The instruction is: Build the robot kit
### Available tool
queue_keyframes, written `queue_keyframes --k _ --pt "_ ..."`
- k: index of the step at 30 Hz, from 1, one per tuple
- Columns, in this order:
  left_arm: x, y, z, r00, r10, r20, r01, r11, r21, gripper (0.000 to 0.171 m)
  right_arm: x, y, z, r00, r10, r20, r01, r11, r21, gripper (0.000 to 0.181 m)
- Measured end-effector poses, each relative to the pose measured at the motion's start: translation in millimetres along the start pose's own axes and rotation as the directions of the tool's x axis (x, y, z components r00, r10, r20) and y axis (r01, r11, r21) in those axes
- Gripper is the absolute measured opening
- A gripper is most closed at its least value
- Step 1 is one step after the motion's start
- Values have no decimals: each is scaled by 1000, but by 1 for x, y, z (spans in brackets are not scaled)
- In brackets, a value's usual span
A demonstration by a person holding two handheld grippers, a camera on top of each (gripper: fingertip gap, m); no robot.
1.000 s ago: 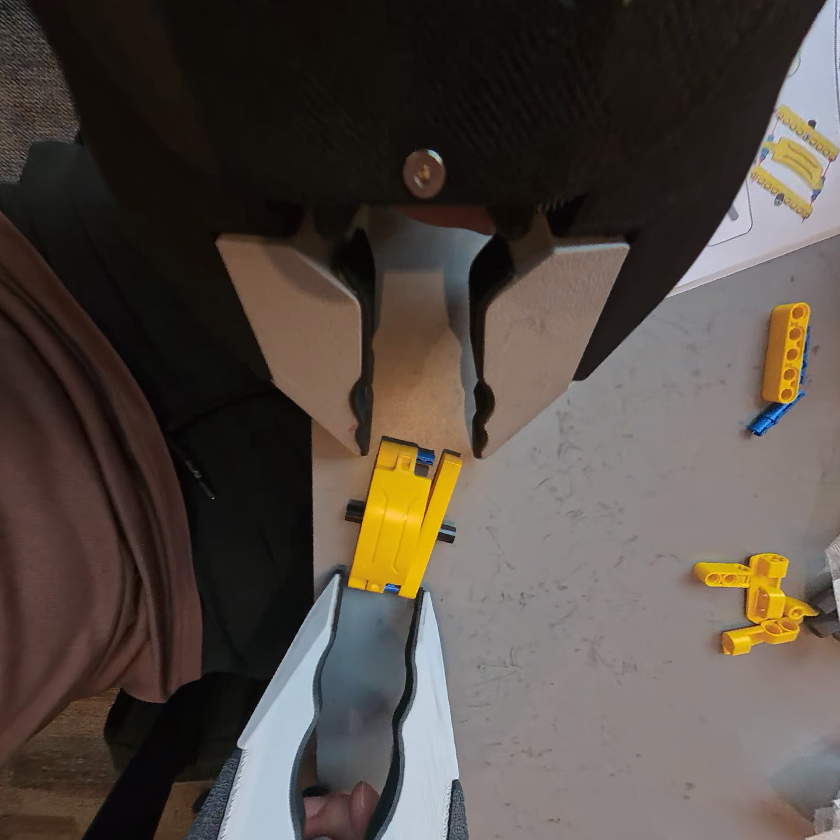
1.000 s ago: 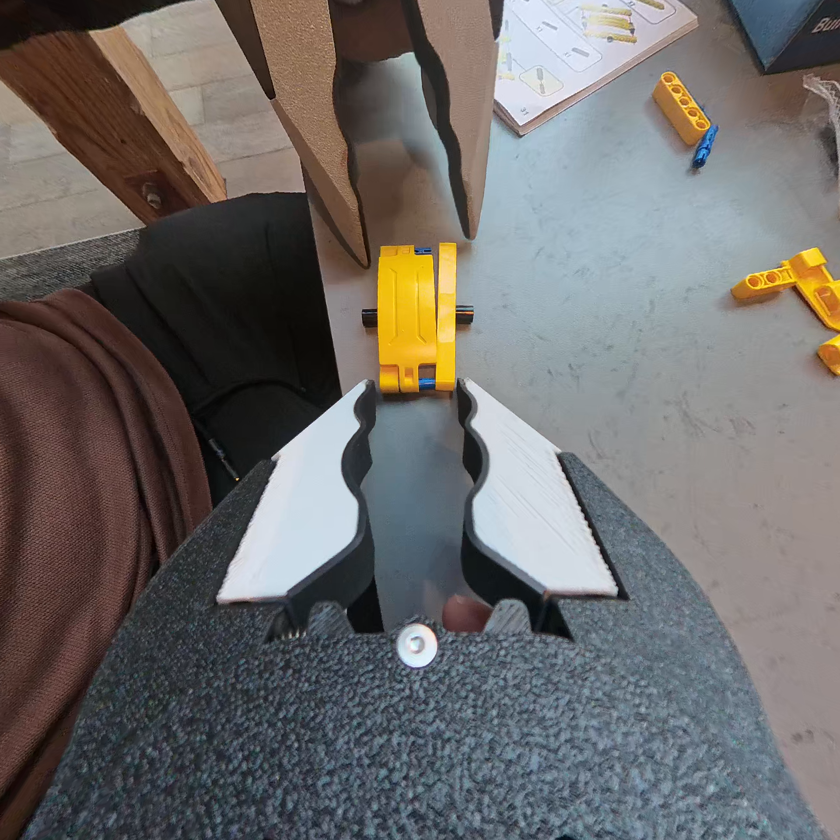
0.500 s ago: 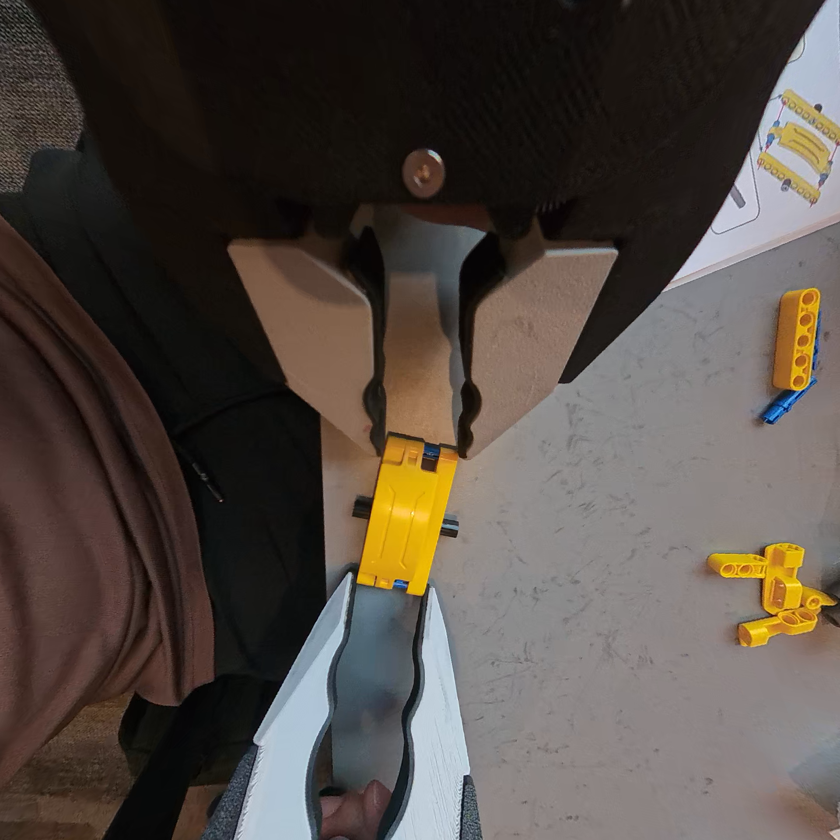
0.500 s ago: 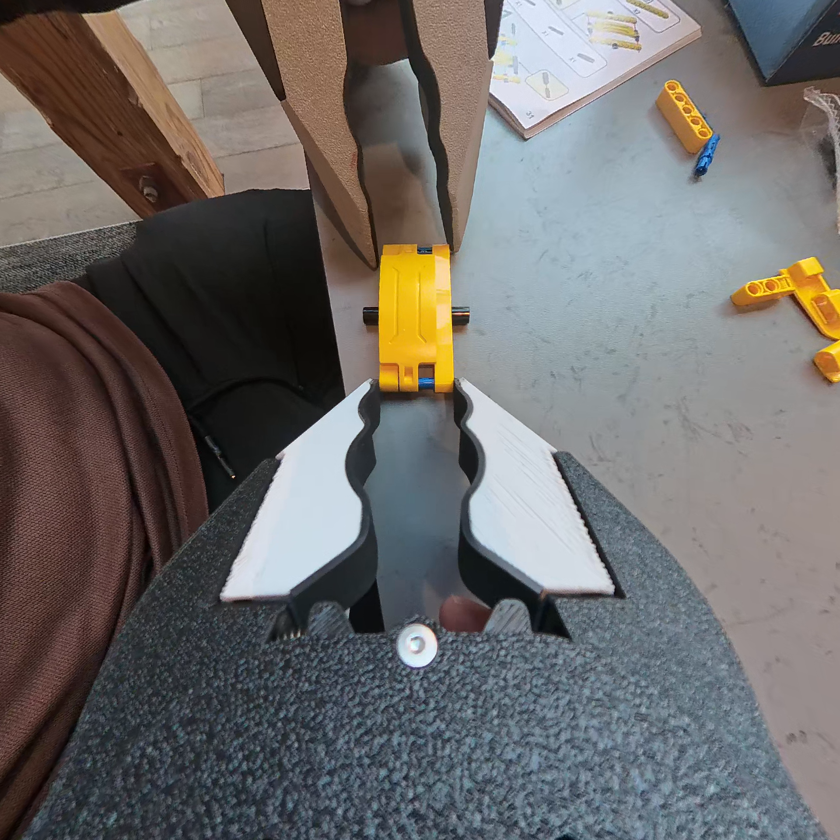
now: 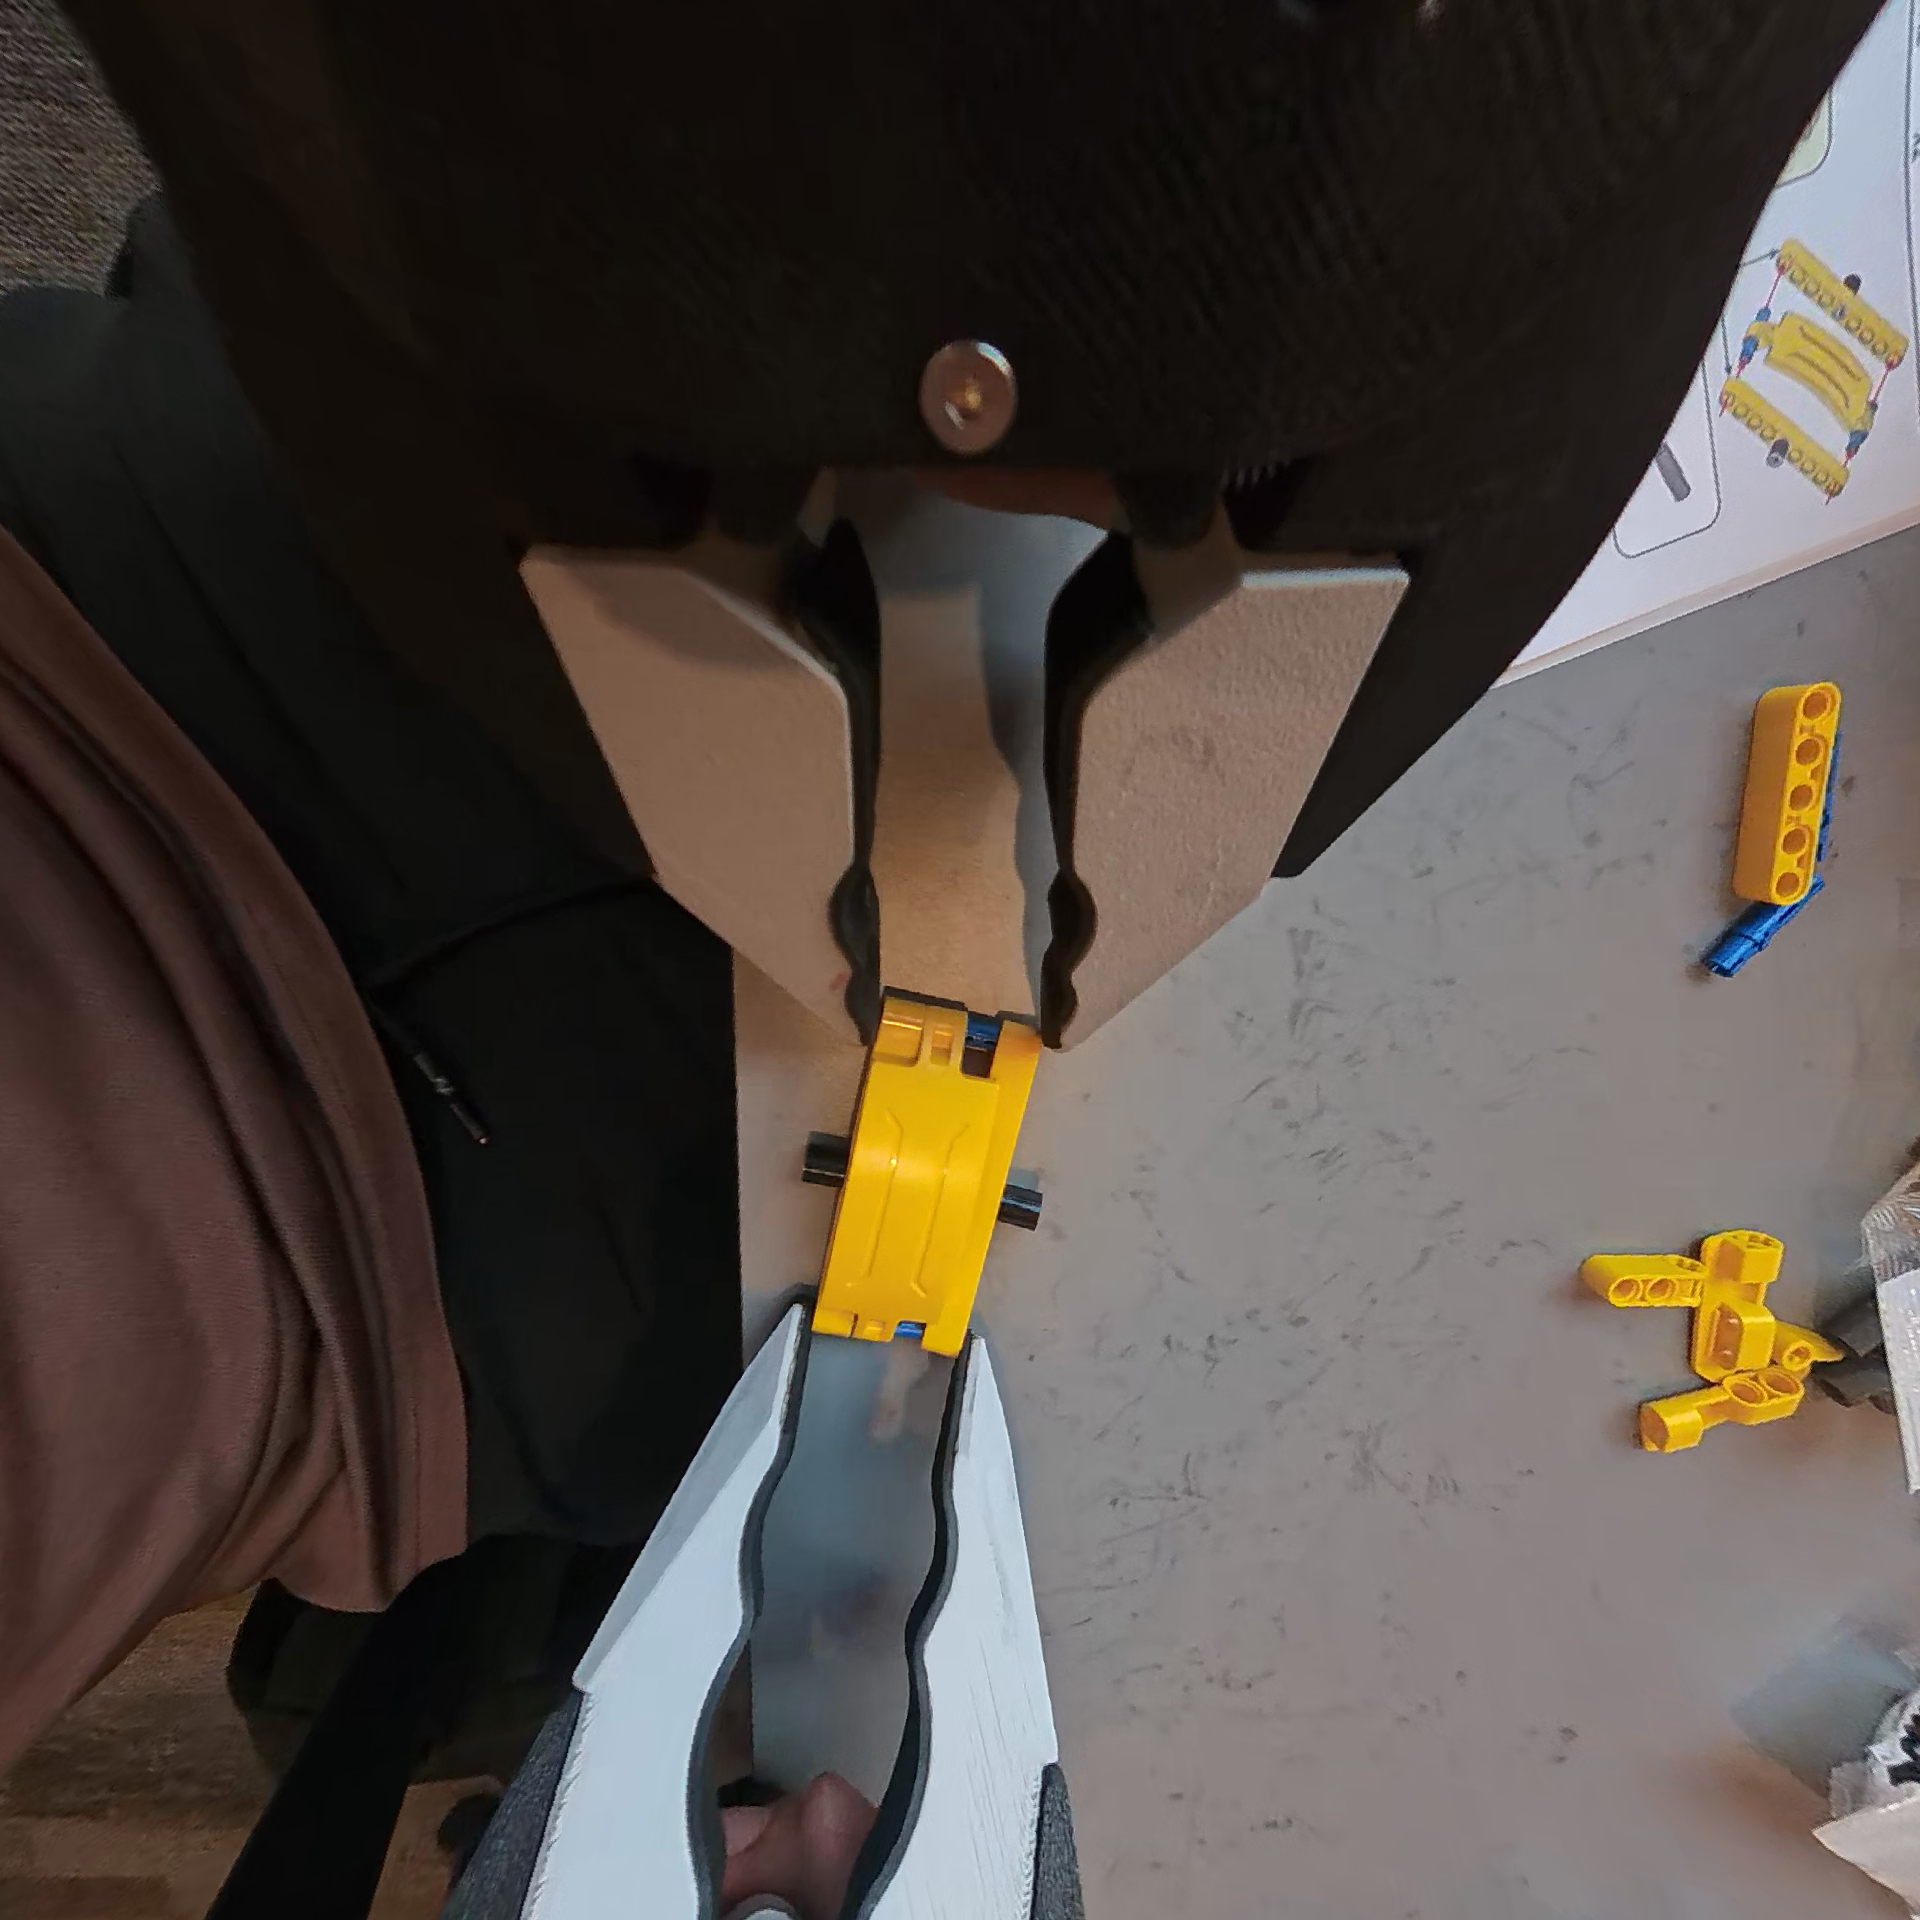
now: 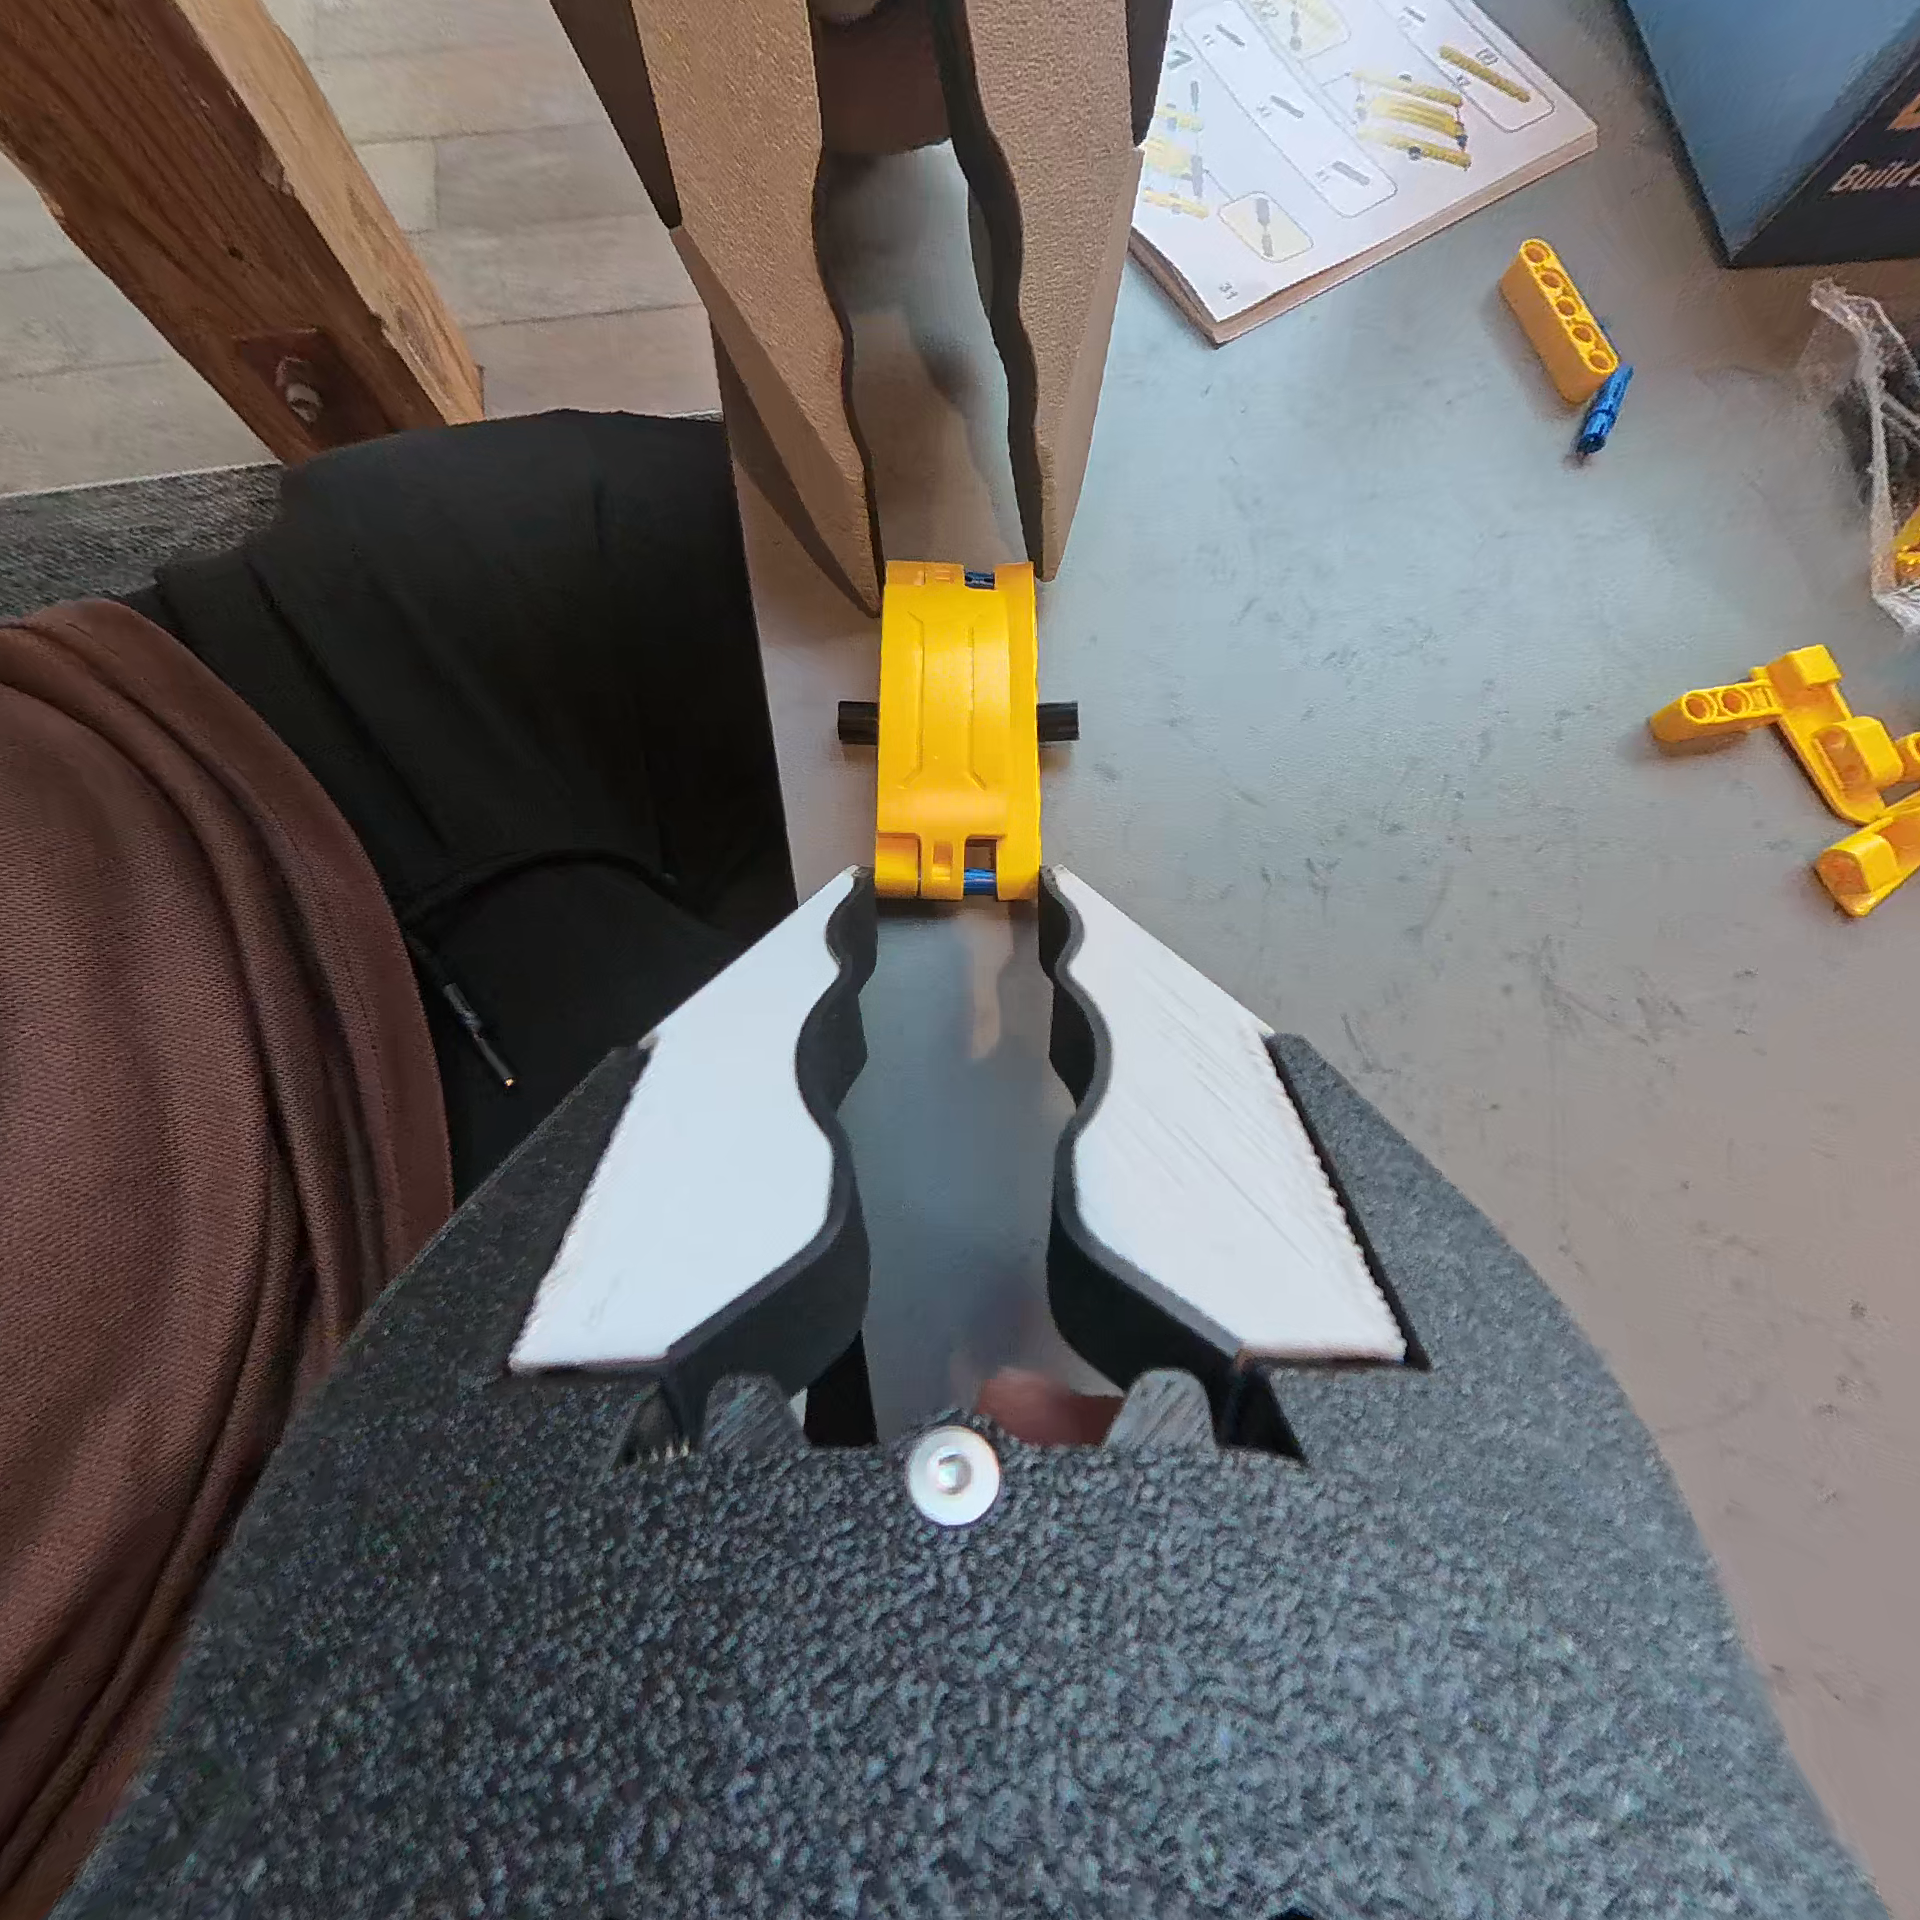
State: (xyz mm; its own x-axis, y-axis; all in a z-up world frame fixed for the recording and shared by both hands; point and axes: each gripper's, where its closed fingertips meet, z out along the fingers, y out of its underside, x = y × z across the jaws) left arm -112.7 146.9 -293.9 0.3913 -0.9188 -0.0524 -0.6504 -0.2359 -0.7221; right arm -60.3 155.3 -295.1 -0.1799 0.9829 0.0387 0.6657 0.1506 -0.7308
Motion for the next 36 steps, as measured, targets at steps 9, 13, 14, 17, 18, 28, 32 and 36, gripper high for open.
queue_keyframes --k 9,13,14,17,18,28,32,36 --pt "3 1 0 999 -50 -11 50 999 -4 28 0 1 0 989 111 102 -111 994 -9 31" --pt "4 1 1 996 -86 0 86 996 -5 28 0 1 0 991 91 97 -91 996 -8 31" --pt "4 1 1 996 -90 5 90 996 -5 28 -1 2 0 991 90 96 -90 996 -8 31" --pt "4 0 1 996 -83 22 83 997 -6 28 -1 2 0 994 79 75 -78 997 -9 31" --pt "4 1 1 996 -81 29 82 997 -5 28 -2 2 1 995 73 71 -72 997 -8 31" --pt "5 0 0 994 -42 100 43 999 0 28 -4 1 -2 997 59 49 -60 998 13 29" --pt "6 0 1 992 -103 67 104 995 0 29 -3 2 -1 983 152 104 -153 988 1 31" --pt "5 0 1 992 -113 59 113 994 1 29 -3 2 -1 987 136 86 -136 991 0 31"
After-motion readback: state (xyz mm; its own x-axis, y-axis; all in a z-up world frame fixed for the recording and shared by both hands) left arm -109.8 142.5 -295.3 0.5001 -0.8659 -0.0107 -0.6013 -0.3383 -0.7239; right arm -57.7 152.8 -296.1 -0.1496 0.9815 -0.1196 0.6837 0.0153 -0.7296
